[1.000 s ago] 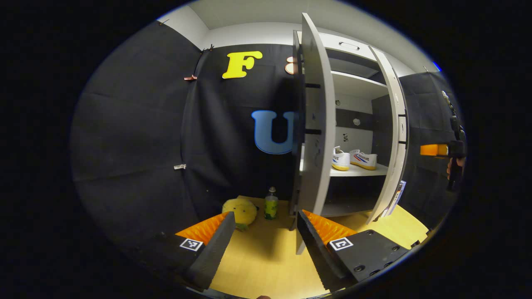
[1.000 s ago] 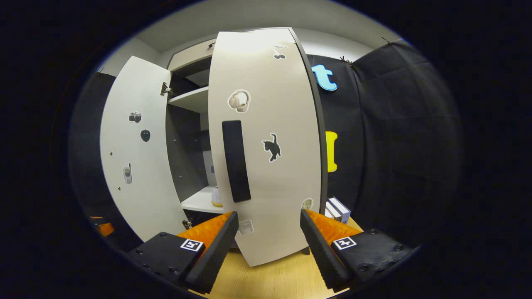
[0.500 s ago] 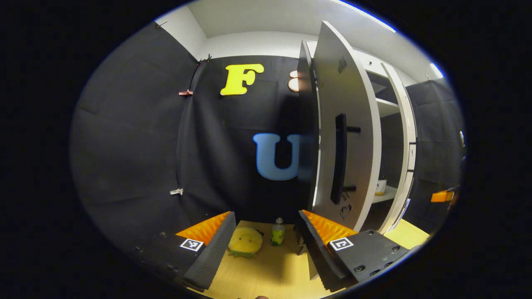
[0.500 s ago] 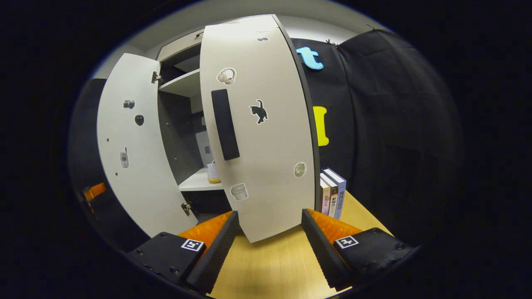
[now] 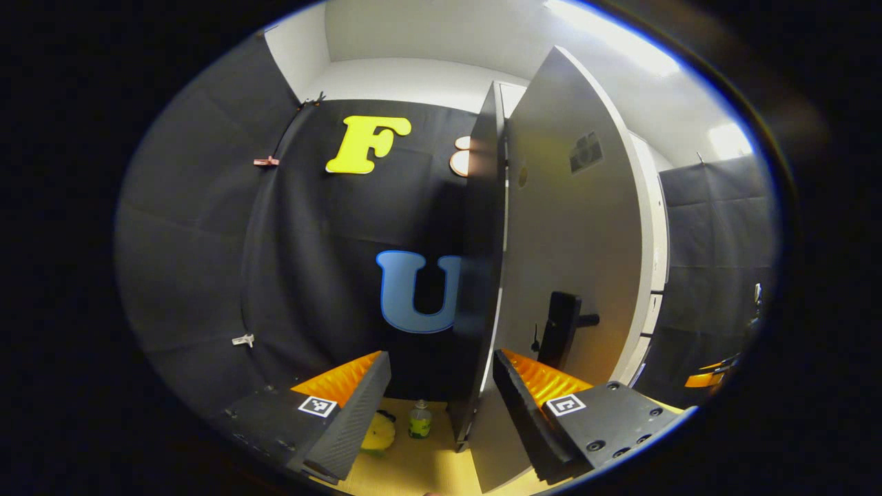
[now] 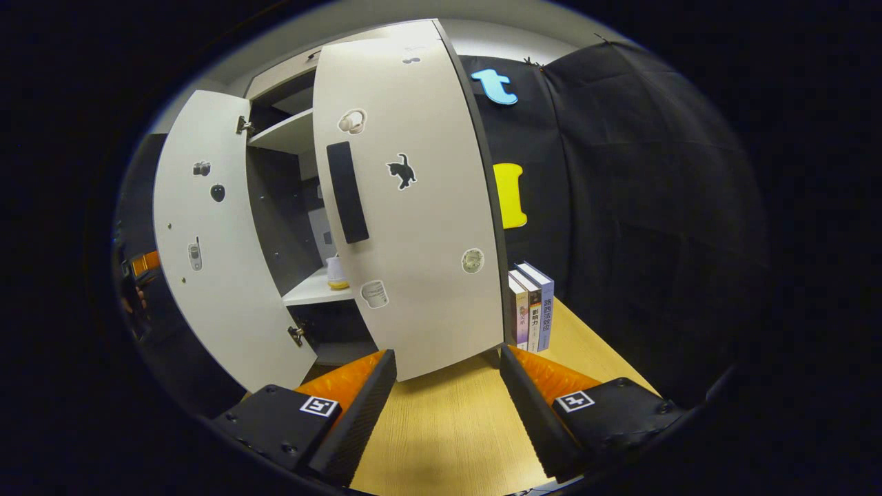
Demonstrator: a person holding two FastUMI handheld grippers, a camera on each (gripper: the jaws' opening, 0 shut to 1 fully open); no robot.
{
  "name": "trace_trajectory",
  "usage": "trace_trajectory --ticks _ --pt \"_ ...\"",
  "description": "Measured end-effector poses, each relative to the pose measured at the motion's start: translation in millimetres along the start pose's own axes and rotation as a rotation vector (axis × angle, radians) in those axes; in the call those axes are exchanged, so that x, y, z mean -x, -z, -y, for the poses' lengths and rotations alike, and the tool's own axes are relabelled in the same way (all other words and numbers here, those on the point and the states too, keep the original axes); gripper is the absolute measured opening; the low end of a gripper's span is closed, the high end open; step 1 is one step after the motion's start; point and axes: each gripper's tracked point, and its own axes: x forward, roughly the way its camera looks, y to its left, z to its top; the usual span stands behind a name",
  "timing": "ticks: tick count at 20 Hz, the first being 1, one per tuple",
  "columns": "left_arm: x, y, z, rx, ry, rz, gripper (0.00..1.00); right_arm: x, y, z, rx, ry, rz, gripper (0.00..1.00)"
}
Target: Grab one shoe with the right hand and put it into the shoe cabinet, grab the other shoe with the left hand and put it into the shoe cabinet; then close the right door with the right hand and the left door with the left hand.
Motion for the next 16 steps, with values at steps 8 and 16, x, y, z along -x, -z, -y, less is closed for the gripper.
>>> trace_trajectory --ticks 8,16 --pt "-2.6 -3.4 12.6 -0.075 -0.011 -0.023 0.91 -2.9 -3.3 28.2 -0.033 0.033 -0.014 0.98" --pt "-6.7 3.0 74.0 -0.066 0.024 -0.056 0.9 -15.7 -8.1 52.0 -0.051 0.001 -0.027 0.98"
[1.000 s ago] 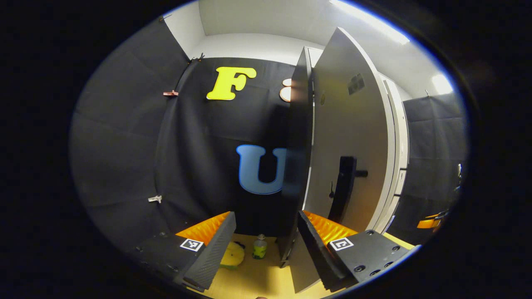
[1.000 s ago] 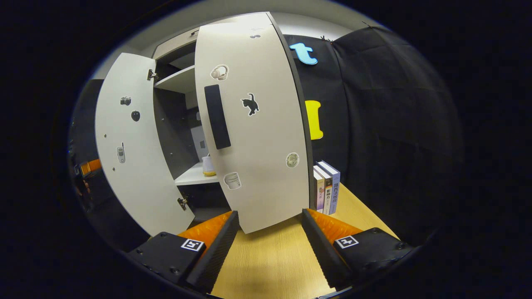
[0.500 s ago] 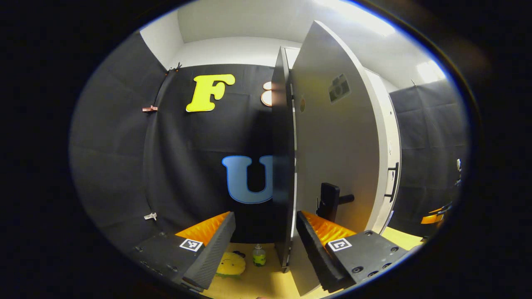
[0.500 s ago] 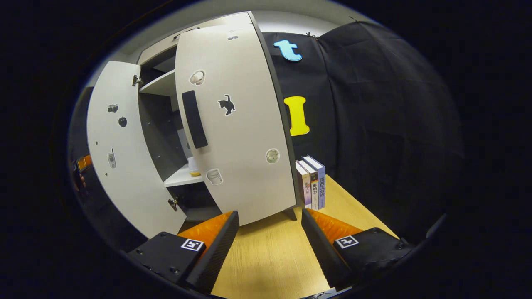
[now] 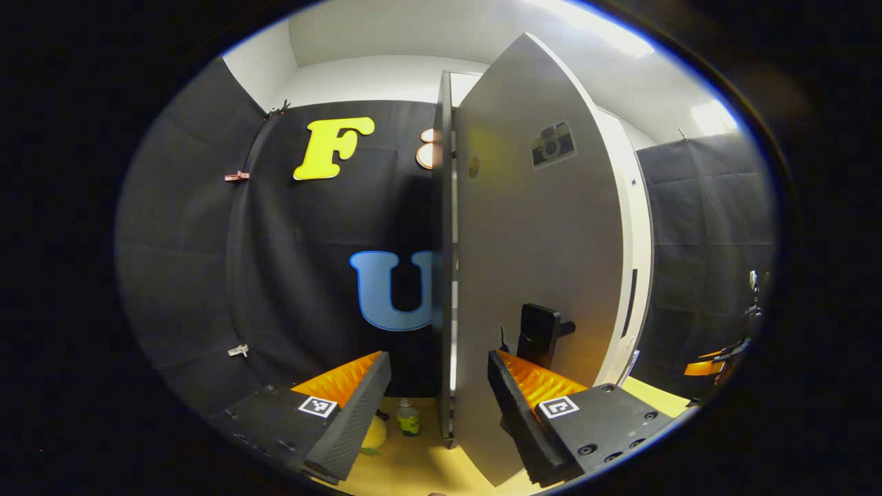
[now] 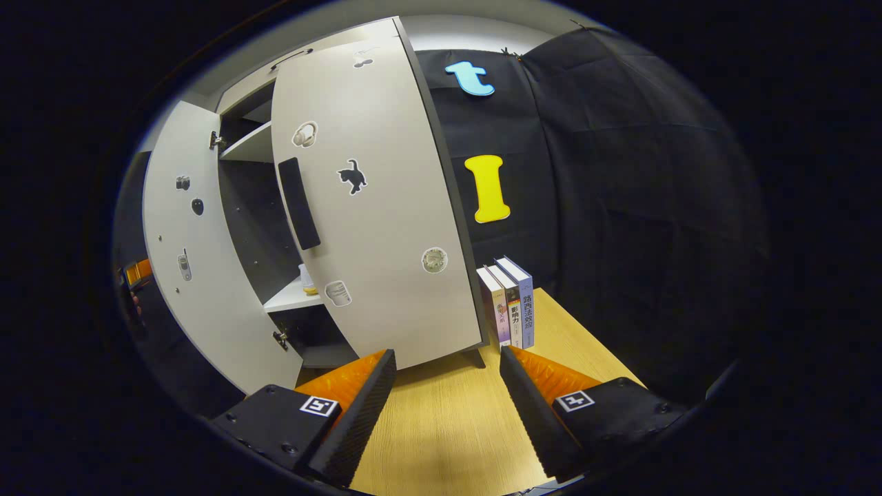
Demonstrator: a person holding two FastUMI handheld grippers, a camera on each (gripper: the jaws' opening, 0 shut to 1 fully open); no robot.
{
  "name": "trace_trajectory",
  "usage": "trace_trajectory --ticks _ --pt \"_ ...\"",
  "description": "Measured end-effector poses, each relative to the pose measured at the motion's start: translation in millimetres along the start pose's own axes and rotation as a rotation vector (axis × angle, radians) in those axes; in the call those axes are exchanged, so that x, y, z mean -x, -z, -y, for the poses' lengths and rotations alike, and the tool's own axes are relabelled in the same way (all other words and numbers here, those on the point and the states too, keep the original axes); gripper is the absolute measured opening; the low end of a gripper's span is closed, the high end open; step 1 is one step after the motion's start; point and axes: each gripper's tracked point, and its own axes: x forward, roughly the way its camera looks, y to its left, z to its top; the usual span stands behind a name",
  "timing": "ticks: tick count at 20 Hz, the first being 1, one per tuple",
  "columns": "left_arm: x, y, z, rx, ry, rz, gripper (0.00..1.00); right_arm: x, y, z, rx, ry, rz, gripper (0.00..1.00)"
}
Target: Grab one shoe with the right hand and put it into the shoe cabinet, grab the other shoe with the left hand and put it into the shoe cabinet; then close the right door with the right hand and the left door with the left hand.
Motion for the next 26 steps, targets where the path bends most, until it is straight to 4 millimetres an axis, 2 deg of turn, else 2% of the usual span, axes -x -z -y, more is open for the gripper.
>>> trace_trajectory --ticks 1,2,4,5,6,7,10,11,12,16,18,19,22,26 --pt "-1.8 0.7 10.3 0.001 0.004 -0.003 0.86 -3.3 -2.8 3.4 0.002 -0.005 0.0 0.98" --pt "-5.0 -0.3 20.2 -0.001 0.006 -0.006 0.89 -5.5 -4.2 7.6 0.007 -0.009 -0.001 0.98" --pt "-12.3 -5.3 36.6 0.002 -0.014 0.011 0.89 -9.0 -9.1 17.0 0.023 -0.016 0.0 0.98" --pt "-16.8 -9.1 46.3 0.008 -0.019 0.021 0.86 -11.5 -11.2 22.8 0.029 -0.019 0.0 0.98" --pt "-21.7 -9.1 58.1 0.016 -0.019 0.026 0.89 -13.4 -13.4 27.4 0.031 -0.024 0.0 0.98" --pt "-24.7 -10.2 71.6 0.029 -0.008 0.031 0.86 -15.4 -15.1 31.7 0.029 -0.03 0.0 0.98" --pt "-32.3 -11.9 110.2 0.066 0.027 0.039 0.94 -18.0 -23.0 37.2 0.035 -0.052 0.009 0.98" --pt "-32.4 -7.9 118.3 0.068 0.024 0.036 0.91 -18.8 -24.4 41.1 0.044 -0.059 0.013 0.98" --pt "-32.6 -3.6 127.6 0.065 0.018 0.029 0.94 -19.8 -25.9 44.9 0.051 -0.062 0.013 0.98" --pt "-23.7 28.9 157.0 0.049 -0.034 -0.02 0.97 -22.6 -40.1 52.0 0.063 -0.101 0.045 0.98" --pt "-13.5 41.0 166.3 0.048 -0.076 -0.026 0.94 -24.8 -48.1 56.7 0.085 -0.122 0.069 0.98" --pt "-7.8 46.1 171.9 0.05 -0.094 -0.026 0.95 -25.0 -50.7 58.6 0.1 -0.131 0.079 0.99" --pt "7.7 51.1 183.0 0.051 -0.141 -0.018 0.95 -23.9 -58.1 56.6 0.137 -0.167 0.104 0.98" --pt "22.0 53.8 192.8 0.071 -0.147 -0.003 0.95 -10.6 -68.2 34.1 0.197 -0.204 0.142 0.98"
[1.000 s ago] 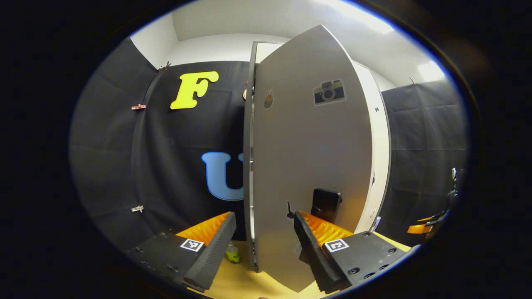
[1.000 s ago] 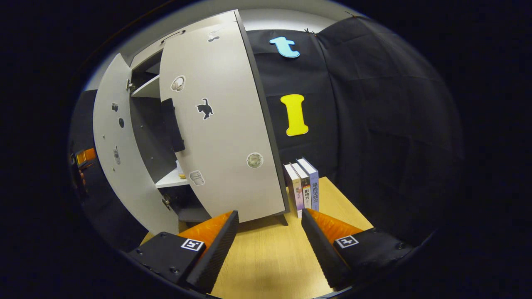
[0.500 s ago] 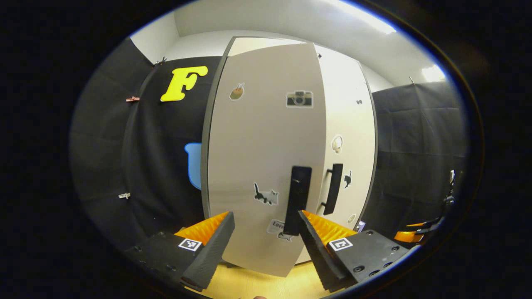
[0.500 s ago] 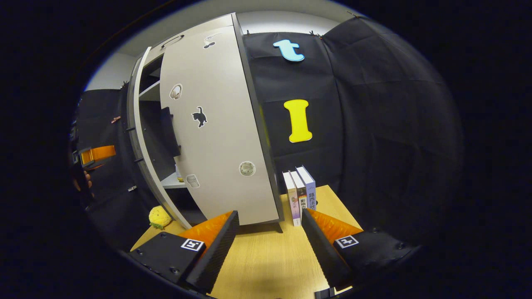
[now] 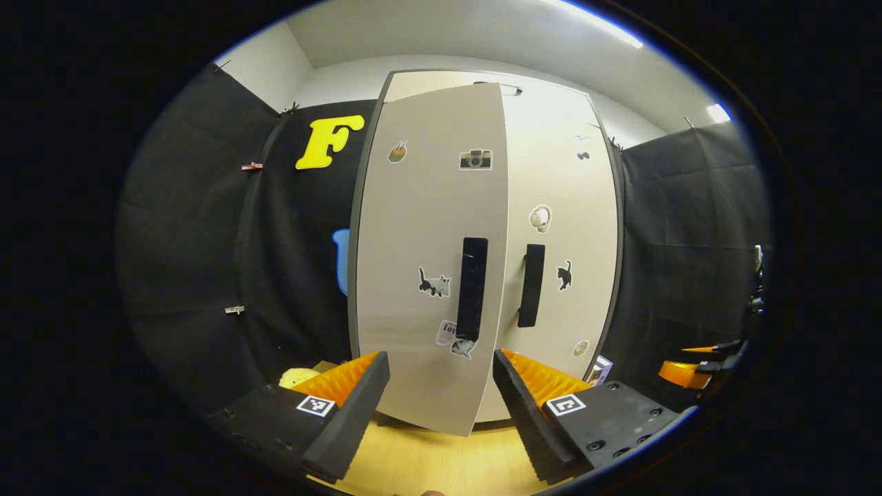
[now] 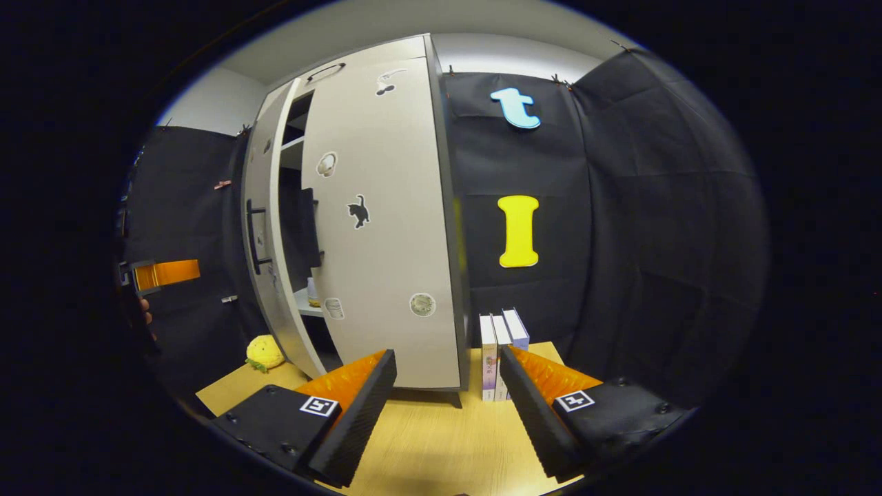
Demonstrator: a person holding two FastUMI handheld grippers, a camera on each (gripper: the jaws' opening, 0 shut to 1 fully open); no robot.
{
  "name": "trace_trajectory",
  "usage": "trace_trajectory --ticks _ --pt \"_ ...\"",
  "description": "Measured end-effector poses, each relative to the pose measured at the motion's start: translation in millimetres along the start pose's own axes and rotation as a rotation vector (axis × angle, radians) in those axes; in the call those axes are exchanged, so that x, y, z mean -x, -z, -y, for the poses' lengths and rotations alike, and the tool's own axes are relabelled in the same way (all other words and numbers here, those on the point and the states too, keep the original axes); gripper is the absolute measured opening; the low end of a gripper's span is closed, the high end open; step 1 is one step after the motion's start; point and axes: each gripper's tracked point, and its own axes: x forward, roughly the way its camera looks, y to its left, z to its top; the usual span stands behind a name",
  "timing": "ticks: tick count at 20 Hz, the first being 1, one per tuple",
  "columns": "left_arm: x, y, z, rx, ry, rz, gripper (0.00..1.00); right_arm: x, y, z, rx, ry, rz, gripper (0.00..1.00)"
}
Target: Grab one shoe with the right hand and put it into the shoe cabinet, grab the other shoe with the left hand and put it into the shoe cabinet; then close the right door with the right hand and the left door with the left hand.
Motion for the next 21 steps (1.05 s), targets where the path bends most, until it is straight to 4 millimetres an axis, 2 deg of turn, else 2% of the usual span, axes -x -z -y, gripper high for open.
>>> trace_trajectory --ticks 4,7,13,16,21 --pt "14.8 8.7 -11.5 -0.006 -0.008 0.001 0.95 11.2 -17.1 -33.0 0.01 0.006 0.048 0.98" --pt "31.4 25.1 -23.6 -0.014 -0.007 -0.018 0.95 21.7 -14.4 -61.0 0.016 0.02 0.046 0.98" --pt "66.9 62.1 -31.6 -0.098 0.01 -0.039 0.95 53.3 25.7 -92.9 -0.01 0.048 -0.016 0.98" --pt "77.4 67.5 -31.0 -0.092 0.039 -0.036 0.95 64.2 45.2 -102.8 -0.027 0.061 -0.048 0.98" --pt "92.5 61.4 -43.8 -0.105 0.03 -0.011 0.95 71.9 40.3 -111.2 -0.045 0.074 -0.025 0.98"
